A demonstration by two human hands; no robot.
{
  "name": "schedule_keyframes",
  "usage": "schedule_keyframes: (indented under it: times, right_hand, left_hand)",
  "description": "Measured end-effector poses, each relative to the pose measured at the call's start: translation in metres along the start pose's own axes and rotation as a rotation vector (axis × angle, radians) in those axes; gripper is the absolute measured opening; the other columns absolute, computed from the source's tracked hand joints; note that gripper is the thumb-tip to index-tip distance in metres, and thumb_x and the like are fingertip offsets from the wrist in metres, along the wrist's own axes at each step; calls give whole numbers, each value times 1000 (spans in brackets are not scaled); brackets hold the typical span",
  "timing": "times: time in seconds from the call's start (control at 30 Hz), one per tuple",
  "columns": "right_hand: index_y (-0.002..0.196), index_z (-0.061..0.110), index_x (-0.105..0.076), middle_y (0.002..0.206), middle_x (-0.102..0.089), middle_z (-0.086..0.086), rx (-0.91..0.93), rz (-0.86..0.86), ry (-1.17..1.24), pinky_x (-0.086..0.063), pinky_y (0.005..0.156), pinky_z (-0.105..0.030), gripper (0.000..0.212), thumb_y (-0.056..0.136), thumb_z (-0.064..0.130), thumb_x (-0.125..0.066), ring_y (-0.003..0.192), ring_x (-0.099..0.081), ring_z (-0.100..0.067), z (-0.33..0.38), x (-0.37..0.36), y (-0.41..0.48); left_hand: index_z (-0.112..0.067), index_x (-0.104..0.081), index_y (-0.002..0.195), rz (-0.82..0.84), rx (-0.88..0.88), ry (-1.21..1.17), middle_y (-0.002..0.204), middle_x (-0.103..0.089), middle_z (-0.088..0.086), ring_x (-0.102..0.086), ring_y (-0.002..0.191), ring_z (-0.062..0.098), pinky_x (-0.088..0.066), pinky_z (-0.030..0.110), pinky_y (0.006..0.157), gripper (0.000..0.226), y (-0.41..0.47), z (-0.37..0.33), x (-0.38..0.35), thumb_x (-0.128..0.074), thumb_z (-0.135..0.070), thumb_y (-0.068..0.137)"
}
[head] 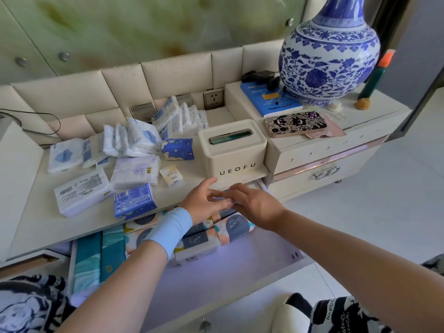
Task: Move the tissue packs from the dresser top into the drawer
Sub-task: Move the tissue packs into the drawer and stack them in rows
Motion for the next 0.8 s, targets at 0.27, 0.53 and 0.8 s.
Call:
schedule_keyframes:
  times: [0.27, 0.53, 0.8]
  right_hand:
    - [81, 18, -68, 76, -62, -1, -71, 402, -332, -45, 41, -25, 19, 74, 35, -66, 50, -61, -24, -57, 6, -63]
    - [92, 9, -65, 89, -60, -11, -278, 575, -460, -43, 38, -29, 39, 61, 9, -89, 50, -60, -27, -55, -30, -57]
    - [130, 17, -46, 124, -50, -7, -379, 592, -335, -51, 66, -37, 45, 89, 13, -64, 97, -65, -31, -66, -38, -45]
  left_hand:
    - [-26, -21, 153, -254, 34, 956, 160, -12, 11, -13, 145, 31, -22, 43, 115, 64, 24, 24, 62, -48, -17, 96]
    - [-14, -25, 150, -298, 8, 876, 141, -35, 12, -31, 129, 32, -36, 39, 104, 69, 39, 16, 63, -57, -11, 88]
    - [-15, -43, 132, -312, 55, 714, 144, -37, 11, -33, 131, 33, -35, 41, 104, 47, 41, 29, 67, -60, -15, 89]
Point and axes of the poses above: each hand's wrist, its own y-axis towards the middle knuckle, its own x-axis out of the back of the hand, z = x × y, the point moved 5 cm from there along y, towards the middle knuckle
